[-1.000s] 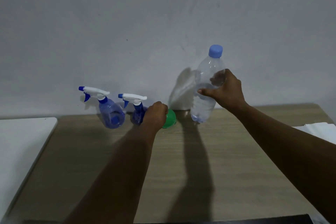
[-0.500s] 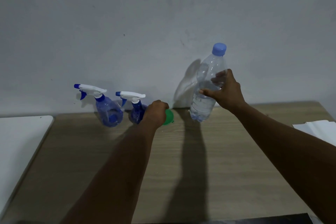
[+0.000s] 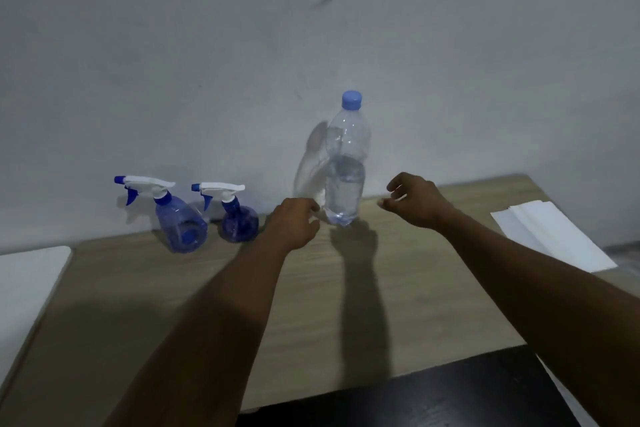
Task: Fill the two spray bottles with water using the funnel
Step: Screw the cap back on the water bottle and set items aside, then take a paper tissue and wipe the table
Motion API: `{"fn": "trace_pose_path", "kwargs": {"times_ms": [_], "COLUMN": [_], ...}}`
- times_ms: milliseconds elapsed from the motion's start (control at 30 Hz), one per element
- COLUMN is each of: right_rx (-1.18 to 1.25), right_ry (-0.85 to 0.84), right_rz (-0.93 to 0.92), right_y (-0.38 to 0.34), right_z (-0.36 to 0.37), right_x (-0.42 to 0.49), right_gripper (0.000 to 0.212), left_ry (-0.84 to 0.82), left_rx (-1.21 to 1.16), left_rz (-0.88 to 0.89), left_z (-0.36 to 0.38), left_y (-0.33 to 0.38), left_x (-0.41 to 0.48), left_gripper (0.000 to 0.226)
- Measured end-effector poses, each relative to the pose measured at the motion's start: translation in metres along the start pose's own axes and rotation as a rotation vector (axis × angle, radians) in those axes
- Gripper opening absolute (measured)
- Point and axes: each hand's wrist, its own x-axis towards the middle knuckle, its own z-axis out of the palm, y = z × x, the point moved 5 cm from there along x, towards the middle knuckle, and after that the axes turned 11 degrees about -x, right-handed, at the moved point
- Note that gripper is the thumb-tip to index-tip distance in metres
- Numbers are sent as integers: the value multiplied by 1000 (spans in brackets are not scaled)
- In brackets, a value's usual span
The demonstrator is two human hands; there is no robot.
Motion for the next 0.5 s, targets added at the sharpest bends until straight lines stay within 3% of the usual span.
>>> {"fn": "trace_pose_path", "kwargs": {"times_ms": [200,500], "right_rx": [-53,-77], "right_ry": [16,124], "right_rz": [90,392], "right_y": [76,242], "right_z": [-25,-76], "right_x": [-54,-118], "right_gripper": [28,16], "left_ry": [-35,-215], "left_rx": [-81,-83], "left_rz": [110,180], "left_z": [51,160], "left_y": [64,176], "left_x": [-5,6], "left_gripper": [18,26]}}
